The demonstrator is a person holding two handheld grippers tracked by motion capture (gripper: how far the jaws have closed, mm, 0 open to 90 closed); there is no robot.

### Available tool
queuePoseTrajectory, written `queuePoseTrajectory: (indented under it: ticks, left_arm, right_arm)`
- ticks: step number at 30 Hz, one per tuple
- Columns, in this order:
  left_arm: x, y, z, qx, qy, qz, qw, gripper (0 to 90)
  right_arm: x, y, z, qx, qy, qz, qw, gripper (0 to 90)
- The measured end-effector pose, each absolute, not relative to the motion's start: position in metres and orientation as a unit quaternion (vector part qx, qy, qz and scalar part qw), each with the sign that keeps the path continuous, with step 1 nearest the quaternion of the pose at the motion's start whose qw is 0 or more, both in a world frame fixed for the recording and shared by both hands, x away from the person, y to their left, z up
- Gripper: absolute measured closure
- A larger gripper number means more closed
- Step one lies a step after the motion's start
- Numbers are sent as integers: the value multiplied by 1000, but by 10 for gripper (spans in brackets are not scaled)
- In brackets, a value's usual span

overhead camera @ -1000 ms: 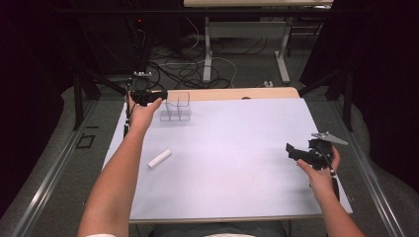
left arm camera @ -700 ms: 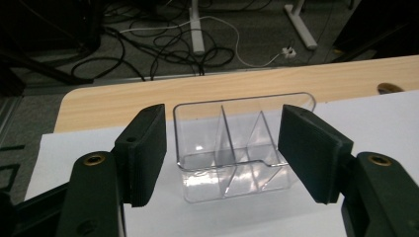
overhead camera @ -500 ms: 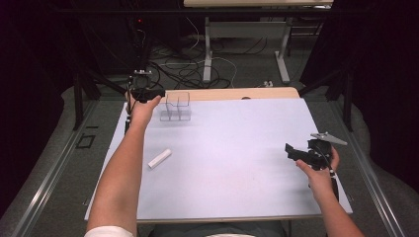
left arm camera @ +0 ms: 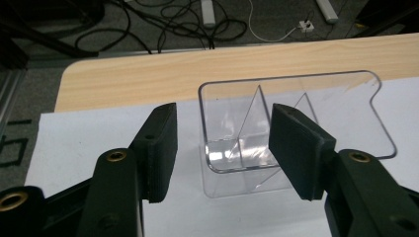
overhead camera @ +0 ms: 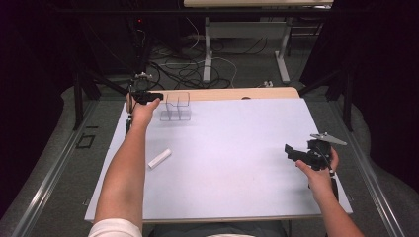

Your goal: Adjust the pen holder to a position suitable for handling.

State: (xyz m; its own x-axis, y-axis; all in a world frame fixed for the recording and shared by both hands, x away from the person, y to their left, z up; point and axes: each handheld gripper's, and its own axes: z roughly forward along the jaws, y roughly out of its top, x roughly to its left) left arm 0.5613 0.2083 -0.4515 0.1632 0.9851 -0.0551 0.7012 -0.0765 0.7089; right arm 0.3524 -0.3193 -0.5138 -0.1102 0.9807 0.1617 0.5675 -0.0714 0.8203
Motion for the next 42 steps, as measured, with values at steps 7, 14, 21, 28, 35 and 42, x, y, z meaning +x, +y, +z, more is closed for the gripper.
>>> queuePoseTrajectory:
  ticks: [7, 14, 21, 28, 35, 42]
  left_arm:
    - [566, 216, -459, 690, 623, 212, 301, 517]
    - [567, 216, -463, 693, 626, 208, 291, 578]
    - [568, 217, -465, 693, 632, 204, 281, 609]
    - [566, 221, -466, 689, 634, 201, 288, 640]
    - [563, 219, -469, 693, 636, 185, 284, 728]
    - [560, 214, -469, 689, 643, 181, 281, 871]
  right_arm:
    - [352, -319, -514, 619, 627, 400, 254, 25]
    - [352, -319, -513, 617, 628, 402, 252, 31]
    - [352, -319, -514, 614, 631, 401, 254, 35]
    - [352, -319, -514, 617, 630, 402, 249, 40]
    - [352, -317, -513, 617, 630, 402, 247, 42]
    - [352, -319, -514, 614, 632, 401, 249, 48]
